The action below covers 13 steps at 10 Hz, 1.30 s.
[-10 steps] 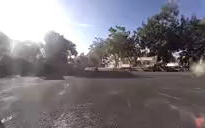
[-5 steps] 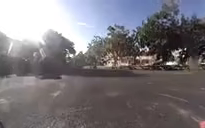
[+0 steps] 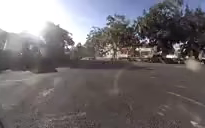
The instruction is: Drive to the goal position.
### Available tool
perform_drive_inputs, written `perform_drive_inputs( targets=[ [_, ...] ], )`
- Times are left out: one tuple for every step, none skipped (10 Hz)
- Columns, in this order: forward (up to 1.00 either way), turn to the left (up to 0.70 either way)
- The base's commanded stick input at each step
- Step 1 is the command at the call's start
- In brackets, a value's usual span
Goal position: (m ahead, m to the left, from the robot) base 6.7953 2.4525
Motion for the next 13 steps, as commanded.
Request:
perform_drive_inputs(
  targets=[
    [0.5, 0.0],
    [0.5, 0.0],
    [0.5, 0.0],
    [0.5, 0.0],
    [0.5, 0.0],
    [0.5, 0.0],
    [0.5, 0.0],
    [0.5, 0.0],
    [0.5, 0.0],
    [0.5, 0.0],
    [0.5, 0.0],
    [0.5, 0.0],
    [0.5, 0.0]
  ],
)
